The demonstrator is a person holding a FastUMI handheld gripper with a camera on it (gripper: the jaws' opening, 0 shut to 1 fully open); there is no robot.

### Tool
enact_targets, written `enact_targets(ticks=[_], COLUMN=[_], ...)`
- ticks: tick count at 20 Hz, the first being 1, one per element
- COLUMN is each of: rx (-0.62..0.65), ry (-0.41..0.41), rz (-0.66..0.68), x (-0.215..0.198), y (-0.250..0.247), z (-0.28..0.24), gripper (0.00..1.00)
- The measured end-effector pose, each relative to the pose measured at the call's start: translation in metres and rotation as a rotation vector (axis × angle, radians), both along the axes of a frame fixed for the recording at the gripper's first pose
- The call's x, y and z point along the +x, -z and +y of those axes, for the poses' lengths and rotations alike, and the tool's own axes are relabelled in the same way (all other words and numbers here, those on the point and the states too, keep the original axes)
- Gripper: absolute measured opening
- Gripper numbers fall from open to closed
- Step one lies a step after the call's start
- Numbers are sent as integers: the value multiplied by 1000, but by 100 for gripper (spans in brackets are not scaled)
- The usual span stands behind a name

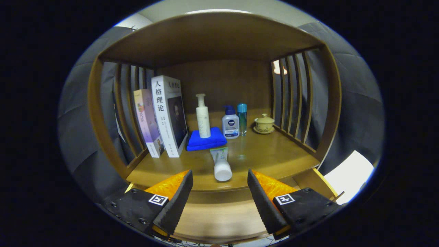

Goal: Pull open the drawer, take out the items inside it, and place them on the countertop above the cabinet.

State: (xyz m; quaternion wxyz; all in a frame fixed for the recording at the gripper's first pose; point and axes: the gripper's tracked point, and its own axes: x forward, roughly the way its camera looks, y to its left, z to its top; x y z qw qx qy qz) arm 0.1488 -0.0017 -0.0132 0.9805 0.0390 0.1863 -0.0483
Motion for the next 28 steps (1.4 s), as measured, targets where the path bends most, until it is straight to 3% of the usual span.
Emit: enact_targets(ticks=[7,16,21,28], rx=[-48,-117,-129,-142], ry=[-23,-87,-51,-78], rz=[-84,-133,-122,-71], x=[-69,-123,-140,-138], y=[14,60,87,128], z=[12,32,22,27], gripper=[98,98,99,100])
